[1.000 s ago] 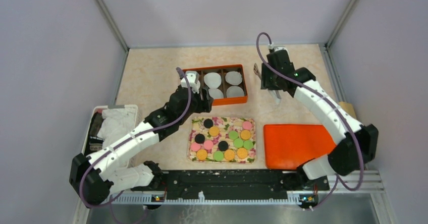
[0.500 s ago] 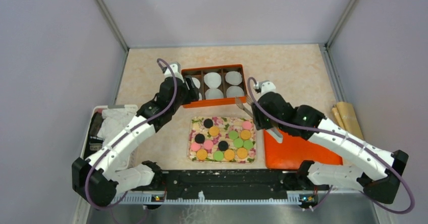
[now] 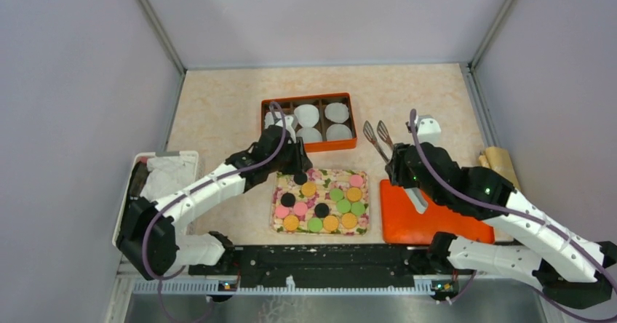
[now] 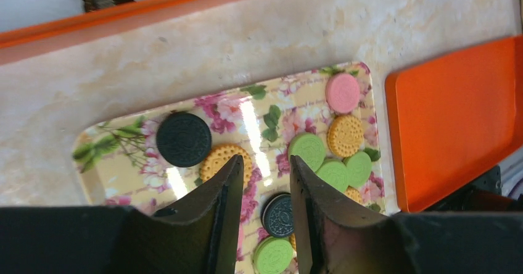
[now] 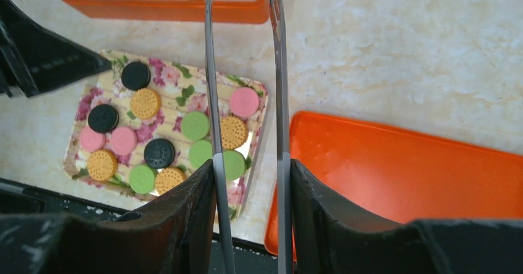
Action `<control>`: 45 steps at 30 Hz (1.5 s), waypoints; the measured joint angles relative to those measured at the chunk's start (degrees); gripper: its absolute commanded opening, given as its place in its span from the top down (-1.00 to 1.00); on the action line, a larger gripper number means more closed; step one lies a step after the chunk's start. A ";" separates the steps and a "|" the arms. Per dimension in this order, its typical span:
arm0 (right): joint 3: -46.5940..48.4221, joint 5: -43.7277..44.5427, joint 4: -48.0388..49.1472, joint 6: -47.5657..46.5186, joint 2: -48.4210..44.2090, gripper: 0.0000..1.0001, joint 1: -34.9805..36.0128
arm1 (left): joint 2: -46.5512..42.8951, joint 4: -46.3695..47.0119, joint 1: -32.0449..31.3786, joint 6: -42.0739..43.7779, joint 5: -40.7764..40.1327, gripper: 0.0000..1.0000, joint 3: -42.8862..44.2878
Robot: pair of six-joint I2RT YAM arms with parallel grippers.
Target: Pack the cookies
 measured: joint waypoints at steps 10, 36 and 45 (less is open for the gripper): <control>3.65 3.58 -2.43 0.59 -1.62 0.14 0.00 | 13.42 6.73 -5.40 -1.95 4.35 0.31 -0.09; 3.56 3.54 -1.99 -1.64 -2.73 0.11 0.00 | 30.47 4.87 -1.46 -2.05 -1.73 0.37 10.88; 1.66 3.34 -0.87 -2.60 -2.64 0.12 0.00 | 31.12 4.37 4.31 -1.01 -2.45 0.37 12.00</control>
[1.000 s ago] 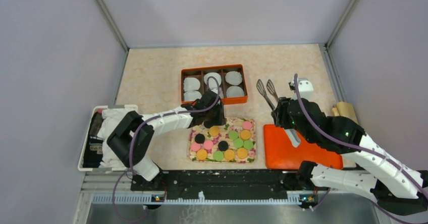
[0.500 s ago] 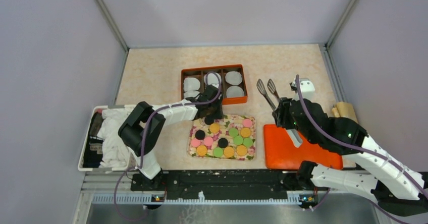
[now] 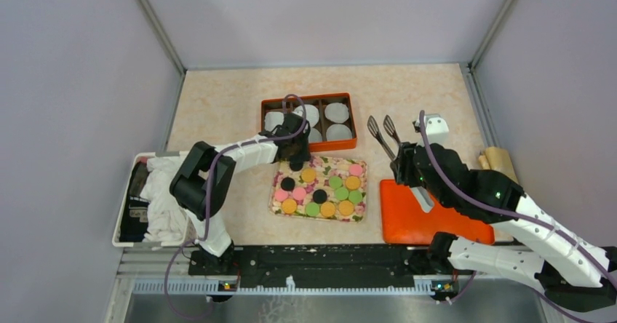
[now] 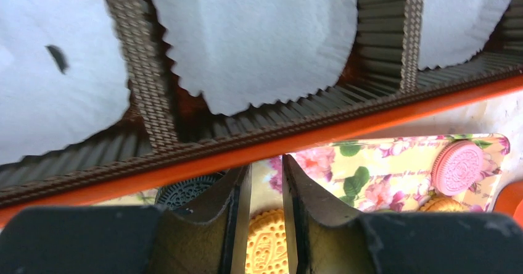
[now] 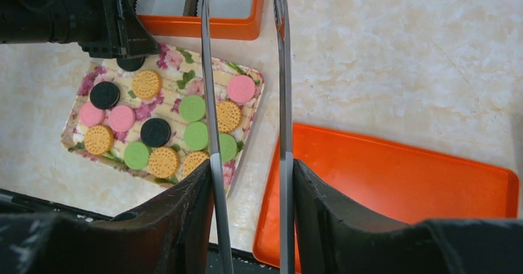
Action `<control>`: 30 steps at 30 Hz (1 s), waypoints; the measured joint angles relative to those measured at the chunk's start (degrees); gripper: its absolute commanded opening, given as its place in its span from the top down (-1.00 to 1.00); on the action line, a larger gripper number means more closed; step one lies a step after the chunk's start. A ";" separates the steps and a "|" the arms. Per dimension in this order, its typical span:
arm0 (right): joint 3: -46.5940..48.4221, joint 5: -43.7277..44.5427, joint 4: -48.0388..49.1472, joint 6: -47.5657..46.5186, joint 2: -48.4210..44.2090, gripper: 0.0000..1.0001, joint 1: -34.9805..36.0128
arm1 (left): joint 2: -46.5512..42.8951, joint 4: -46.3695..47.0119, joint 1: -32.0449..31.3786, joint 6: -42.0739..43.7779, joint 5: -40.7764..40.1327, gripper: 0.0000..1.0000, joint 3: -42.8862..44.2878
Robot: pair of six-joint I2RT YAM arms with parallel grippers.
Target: Pack the cookies
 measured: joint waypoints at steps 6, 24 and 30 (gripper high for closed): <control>-0.02 -1.14 0.90 -1.44 0.55 0.13 0.00 | 0.00 0.09 1.75 0.07 -0.04 0.38 0.00; -8.28 -14.56 6.95 -4.79 7.08 0.14 2.78 | -27.23 -0.52 1.01 0.66 3.82 0.14 -2.14; -8.68 -15.65 11.30 -5.05 14.75 0.14 8.74 | -39.60 -3.91 1.03 0.66 -0.35 0.13 -5.73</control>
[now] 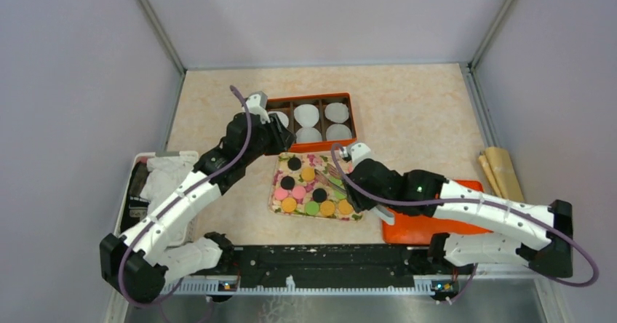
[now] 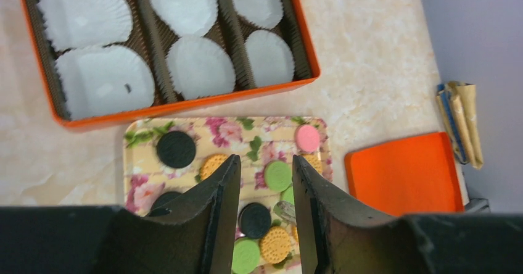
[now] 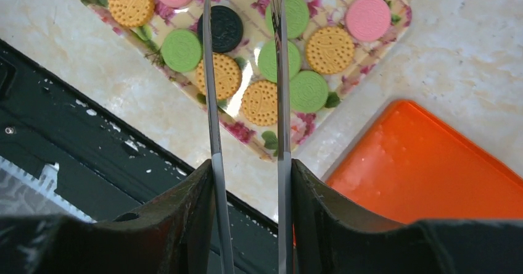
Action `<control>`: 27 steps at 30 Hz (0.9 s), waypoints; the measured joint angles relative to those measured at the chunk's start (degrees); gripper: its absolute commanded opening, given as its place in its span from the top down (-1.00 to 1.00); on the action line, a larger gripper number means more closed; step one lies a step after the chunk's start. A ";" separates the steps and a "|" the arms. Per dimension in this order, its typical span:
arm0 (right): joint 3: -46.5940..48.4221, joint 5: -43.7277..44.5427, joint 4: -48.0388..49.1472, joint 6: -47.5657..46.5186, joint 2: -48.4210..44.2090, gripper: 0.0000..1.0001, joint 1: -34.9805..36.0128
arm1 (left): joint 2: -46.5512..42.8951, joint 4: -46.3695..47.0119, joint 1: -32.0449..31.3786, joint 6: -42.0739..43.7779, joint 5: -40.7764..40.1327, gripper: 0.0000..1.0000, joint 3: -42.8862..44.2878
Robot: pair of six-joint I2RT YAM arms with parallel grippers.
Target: Pack the cookies
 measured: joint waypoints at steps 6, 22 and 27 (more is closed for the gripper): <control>0.00 0.26 4.79 -1.14 5.99 0.13 1.22 | -5.35 -6.60 -0.02 -0.02 -3.37 0.12 -3.06; 0.00 0.37 12.09 -4.07 18.03 0.09 1.22 | -13.00 -9.84 -0.02 0.39 -8.81 0.09 -5.92; 0.00 0.39 13.14 -4.48 19.56 0.08 1.22 | -13.86 -9.99 -0.02 0.55 -9.70 0.08 -6.64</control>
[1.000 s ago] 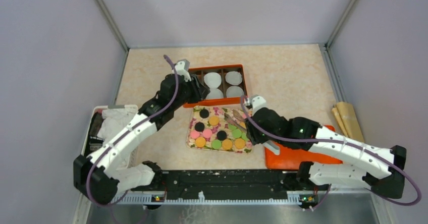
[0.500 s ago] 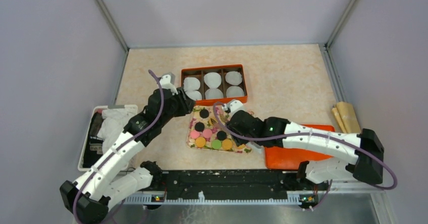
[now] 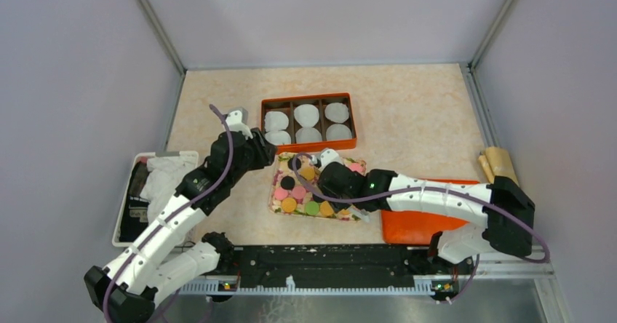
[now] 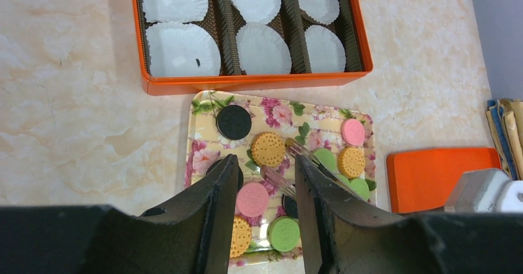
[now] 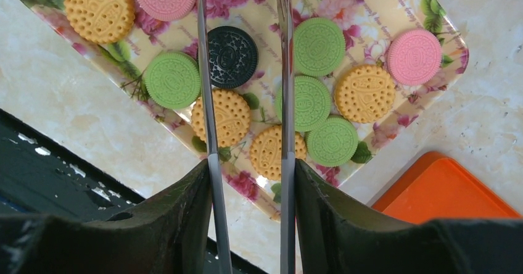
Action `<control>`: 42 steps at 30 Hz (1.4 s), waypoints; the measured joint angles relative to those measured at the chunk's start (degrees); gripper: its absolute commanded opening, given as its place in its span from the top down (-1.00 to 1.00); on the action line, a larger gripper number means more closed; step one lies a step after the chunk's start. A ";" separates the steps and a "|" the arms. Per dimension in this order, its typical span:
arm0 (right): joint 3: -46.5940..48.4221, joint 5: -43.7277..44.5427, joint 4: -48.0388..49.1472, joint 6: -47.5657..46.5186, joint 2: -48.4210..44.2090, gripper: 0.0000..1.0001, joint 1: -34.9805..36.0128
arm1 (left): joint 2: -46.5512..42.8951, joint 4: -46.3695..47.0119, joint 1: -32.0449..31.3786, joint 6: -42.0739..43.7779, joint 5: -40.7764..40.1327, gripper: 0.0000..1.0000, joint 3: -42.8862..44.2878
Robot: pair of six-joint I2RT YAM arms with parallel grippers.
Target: Pack the cookies
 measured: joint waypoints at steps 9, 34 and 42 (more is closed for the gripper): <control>0.24 0.48 0.57 -0.24 6.03 0.13 0.00 | -1.22 -0.44 0.02 0.09 -0.66 0.07 -0.48; 9.94 10.82 -4.11 0.20 1.25 0.84 0.00 | -1.99 -0.55 0.02 0.09 -1.09 0.06 -2.05; 16.22 14.80 -5.86 -0.92 0.87 0.84 -5.70 | -0.63 -0.48 0.02 0.28 -0.94 0.06 -2.05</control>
